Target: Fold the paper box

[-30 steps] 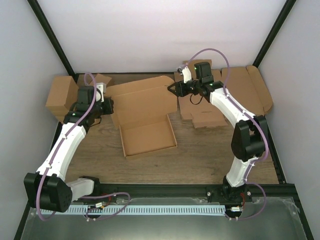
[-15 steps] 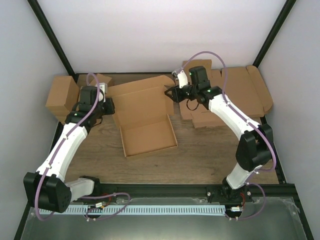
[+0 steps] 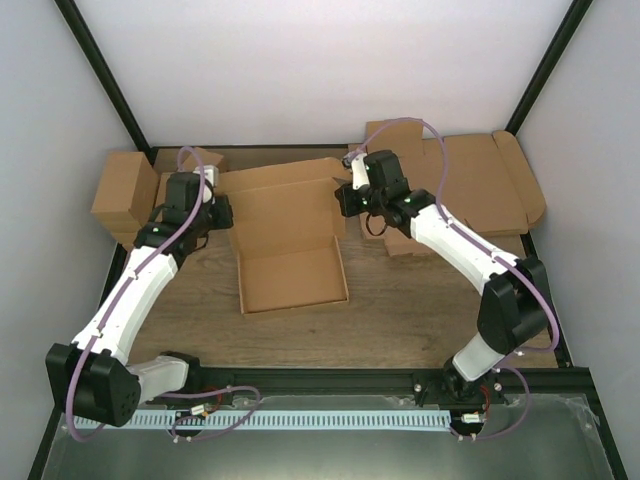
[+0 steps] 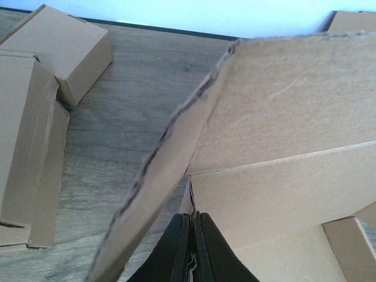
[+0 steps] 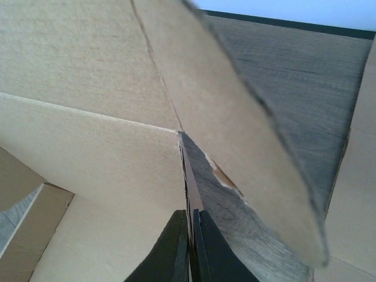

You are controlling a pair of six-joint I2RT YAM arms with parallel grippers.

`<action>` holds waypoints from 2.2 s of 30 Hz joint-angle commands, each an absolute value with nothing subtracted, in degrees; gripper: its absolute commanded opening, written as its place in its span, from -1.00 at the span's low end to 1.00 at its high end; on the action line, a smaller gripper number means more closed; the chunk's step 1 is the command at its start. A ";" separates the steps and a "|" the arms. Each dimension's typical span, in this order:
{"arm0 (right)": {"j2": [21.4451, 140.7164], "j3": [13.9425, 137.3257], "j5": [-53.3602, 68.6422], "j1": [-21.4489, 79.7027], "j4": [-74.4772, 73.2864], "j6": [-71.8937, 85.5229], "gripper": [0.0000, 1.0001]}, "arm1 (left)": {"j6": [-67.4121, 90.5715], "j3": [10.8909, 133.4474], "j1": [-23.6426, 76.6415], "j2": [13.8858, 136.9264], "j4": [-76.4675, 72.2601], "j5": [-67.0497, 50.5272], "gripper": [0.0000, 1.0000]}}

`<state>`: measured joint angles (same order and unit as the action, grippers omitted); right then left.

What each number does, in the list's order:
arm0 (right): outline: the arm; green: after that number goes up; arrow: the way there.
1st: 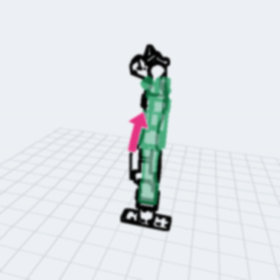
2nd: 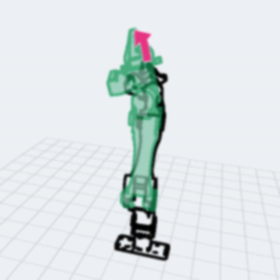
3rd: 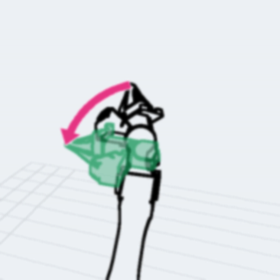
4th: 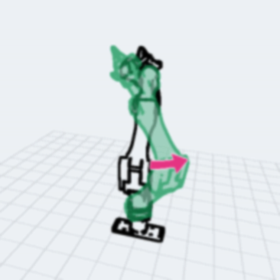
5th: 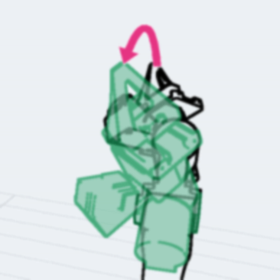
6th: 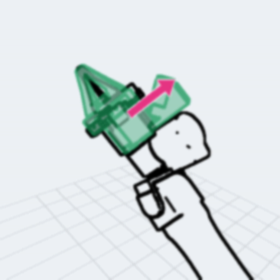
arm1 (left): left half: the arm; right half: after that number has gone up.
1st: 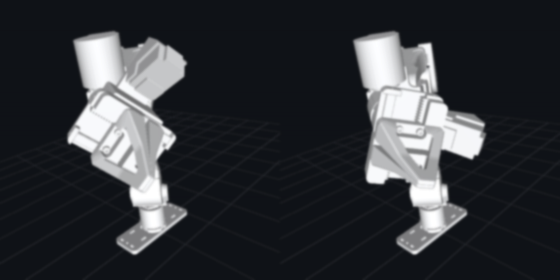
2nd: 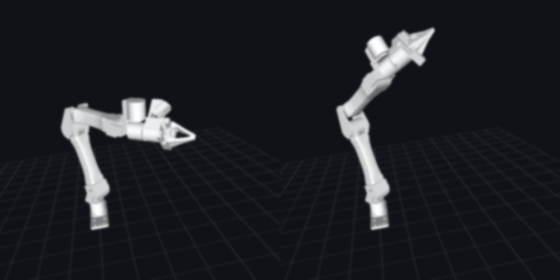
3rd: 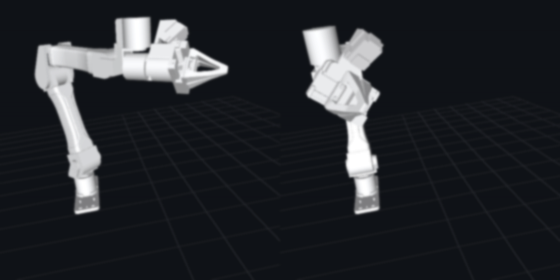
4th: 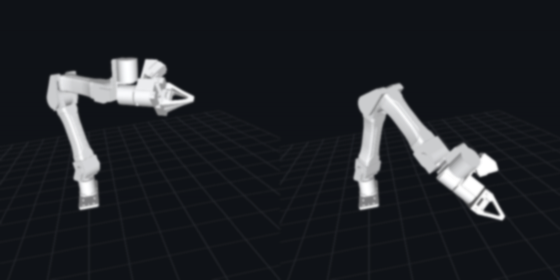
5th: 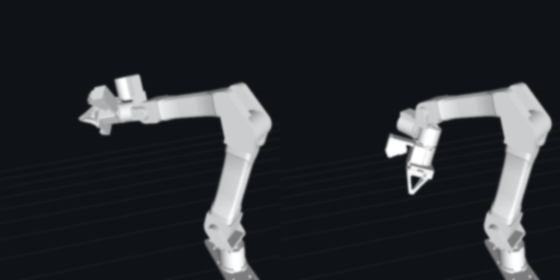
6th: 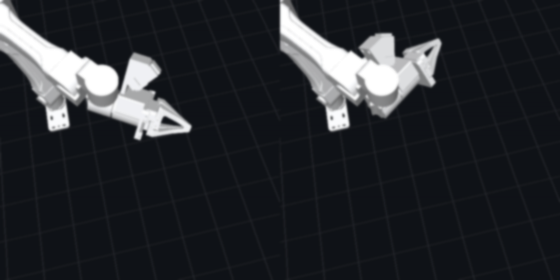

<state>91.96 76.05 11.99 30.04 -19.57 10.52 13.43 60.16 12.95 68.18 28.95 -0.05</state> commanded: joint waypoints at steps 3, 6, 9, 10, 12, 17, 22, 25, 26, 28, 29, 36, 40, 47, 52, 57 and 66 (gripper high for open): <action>87.01 73.74 3.99 32.73 -11.92 17.52 -0.99 | 16.48 60.43 14.28 67.86 24.43 -0.59 -0.92; 85.88 71.53 -0.09 33.98 -7.33 20.26 -0.98 | 18.62 59.30 14.65 68.27 20.76 -0.33 -0.93; 85.38 69.99 -3.41 35.56 -3.00 22.00 -0.98 | 20.52 57.95 15.38 68.29 16.47 0.65 -0.92; 85.41 69.77 -4.52 36.00 -1.78 22.33 -0.99 | 20.95 57.68 15.58 68.41 14.93 1.10 -0.93; 85.83 69.49 -7.13 36.61 0.58 23.00 -0.99 | 21.64 57.64 15.85 69.08 12.43 1.96 -0.93; 88.38 68.76 -13.12 37.46 4.43 25.67 -0.99 | 23.98 54.78 15.99 69.95 6.46 1.41 -0.93; 87.77 63.85 -17.22 39.18 9.81 28.57 -0.99 | 24.52 50.24 16.47 69.62 2.43 1.64 -0.92; 87.53 61.19 -18.57 39.90 11.78 30.26 -0.99 | 24.97 47.75 16.52 69.16 1.43 1.66 -0.93; 87.68 60.57 -18.63 39.98 11.90 30.76 -0.99 | 25.23 46.94 16.48 68.91 0.88 1.55 -0.93; 88.08 59.55 -18.85 40.30 11.82 31.72 -0.99 | 25.62 45.35 16.57 68.38 0.08 1.34 -0.92; 88.21 58.99 -18.92 40.52 11.78 32.07 -0.99 | 25.78 44.78 16.58 68.18 -0.06 1.26 -0.93; 88.54 57.17 -25.98 45.16 10.20 36.29 -0.99 | 24.52 43.12 16.61 66.35 2.60 0.98 -0.93; 88.77 56.68 -29.94 47.89 9.27 35.70 -0.99 | 23.68 42.34 16.61 64.56 5.11 0.29 -0.92; 88.51 52.75 -29.25 48.07 9.94 35.71 -0.99 | 22.66 38.71 16.68 60.83 6.64 0.58 -0.93; 90.08 52.95 -29.63 48.03 9.01 35.69 -0.99 | 21.89 37.70 16.61 61.92 7.19 0.02 -0.92; 92.03 54.23 -30.11 48.07 7.11 35.33 -0.99 | 21.72 37.25 16.61 63.07 7.61 -0.72 -0.93; 93.50 53.47 -29.24 48.08 4.44 35.16 -0.99 | 21.63 39.06 16.54 62.56 12.04 -1.61 -0.78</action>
<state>91.35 54.68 -31.18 46.98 12.34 33.52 21.98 38.89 16.12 62.61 4.16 1.34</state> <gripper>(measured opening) 0.017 0.068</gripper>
